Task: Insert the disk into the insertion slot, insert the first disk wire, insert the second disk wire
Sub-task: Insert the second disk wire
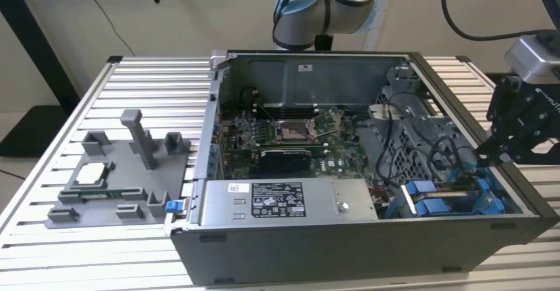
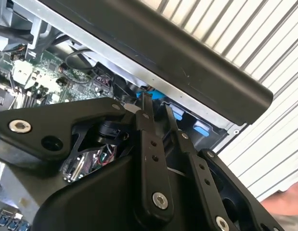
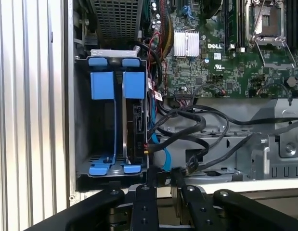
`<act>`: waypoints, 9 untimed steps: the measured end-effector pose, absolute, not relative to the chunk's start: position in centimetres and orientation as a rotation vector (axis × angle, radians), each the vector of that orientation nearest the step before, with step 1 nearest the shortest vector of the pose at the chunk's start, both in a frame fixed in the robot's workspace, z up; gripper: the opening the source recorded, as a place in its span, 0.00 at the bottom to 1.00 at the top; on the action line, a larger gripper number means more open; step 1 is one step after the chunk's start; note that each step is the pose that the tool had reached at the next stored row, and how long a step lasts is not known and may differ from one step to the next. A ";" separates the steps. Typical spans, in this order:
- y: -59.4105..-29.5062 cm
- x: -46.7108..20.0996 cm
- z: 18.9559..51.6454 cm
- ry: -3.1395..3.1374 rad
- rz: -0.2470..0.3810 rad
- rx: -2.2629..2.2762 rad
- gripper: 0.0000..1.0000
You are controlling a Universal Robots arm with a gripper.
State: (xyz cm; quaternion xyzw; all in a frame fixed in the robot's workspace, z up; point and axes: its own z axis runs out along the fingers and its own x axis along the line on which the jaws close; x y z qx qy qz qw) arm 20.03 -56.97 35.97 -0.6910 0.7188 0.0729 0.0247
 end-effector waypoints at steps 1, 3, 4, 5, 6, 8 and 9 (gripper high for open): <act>-57.1 20.1 36.0 2.223 0.228 -2.137 1.00; -57.3 20.2 35.9 2.223 0.232 -2.137 1.00; -57.5 20.2 35.9 2.224 0.234 -2.137 1.00; -57.6 20.2 35.9 2.224 0.237 -2.137 1.00; -57.8 20.2 35.9 2.225 0.240 -2.138 1.00; -57.9 20.2 35.8 2.225 0.244 -2.138 1.00; -57.9 20.2 35.8 2.225 0.244 -2.138 1.00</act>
